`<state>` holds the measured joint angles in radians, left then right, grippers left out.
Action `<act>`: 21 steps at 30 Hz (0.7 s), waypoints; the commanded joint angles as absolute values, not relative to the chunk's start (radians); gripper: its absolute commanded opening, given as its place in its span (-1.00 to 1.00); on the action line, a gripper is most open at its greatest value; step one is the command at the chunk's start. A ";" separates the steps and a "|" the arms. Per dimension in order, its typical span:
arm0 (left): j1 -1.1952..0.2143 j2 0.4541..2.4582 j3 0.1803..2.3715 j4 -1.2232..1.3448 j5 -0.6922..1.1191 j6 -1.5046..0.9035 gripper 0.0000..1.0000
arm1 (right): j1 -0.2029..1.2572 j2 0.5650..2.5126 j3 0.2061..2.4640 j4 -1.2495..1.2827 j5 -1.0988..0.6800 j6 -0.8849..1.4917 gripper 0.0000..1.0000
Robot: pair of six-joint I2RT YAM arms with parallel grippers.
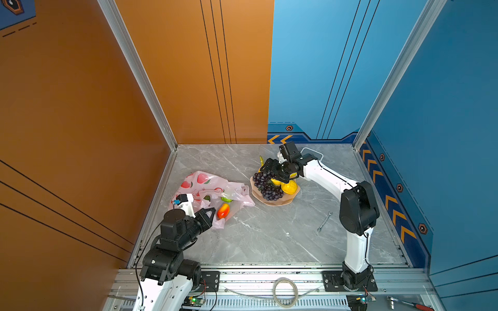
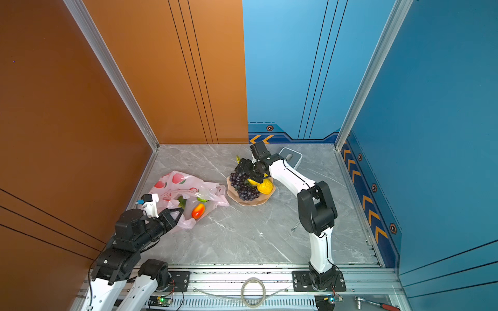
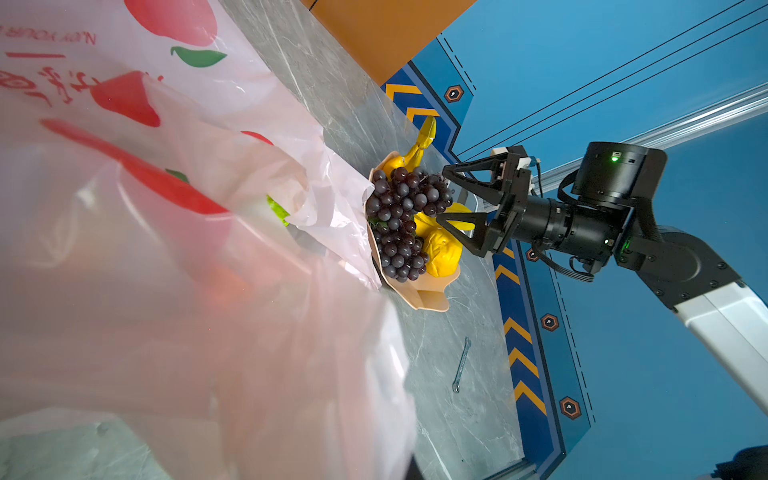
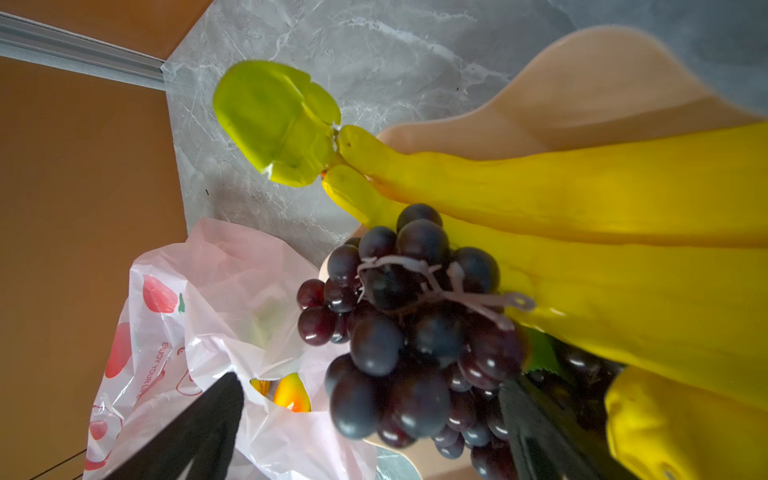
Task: Place the fruits into the plastic bag
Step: Pick up the fruit from the plate.
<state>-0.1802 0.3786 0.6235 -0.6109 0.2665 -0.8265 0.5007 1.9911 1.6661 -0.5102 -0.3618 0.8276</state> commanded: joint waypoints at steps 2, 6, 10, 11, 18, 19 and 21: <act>-0.167 0.366 0.649 -0.617 0.284 -0.796 -1.00 | 0.497 2.024 1.678 -0.479 -0.320 0.868 0.87; -0.165 0.364 0.647 -0.616 0.287 -0.798 -1.00 | 0.497 2.040 1.684 -0.477 -0.305 0.877 0.85; -0.164 0.360 0.646 -0.618 0.289 -0.798 -1.00 | 0.499 2.061 1.692 -0.472 -0.300 0.887 0.82; -0.163 0.359 0.646 -0.618 0.288 -0.798 -1.00 | 0.499 2.066 1.695 -0.471 -0.297 0.888 0.82; -0.161 0.348 0.637 -0.625 0.290 -0.799 -1.00 | 0.505 2.101 1.707 -0.460 -0.277 0.896 0.70; -0.161 0.345 0.637 -0.627 0.290 -0.798 -1.00 | 0.506 2.103 1.708 -0.459 -0.272 0.895 0.67; -0.159 0.343 0.637 -0.633 0.289 -0.795 -1.00 | 0.507 2.107 1.714 -0.459 -0.270 0.896 0.61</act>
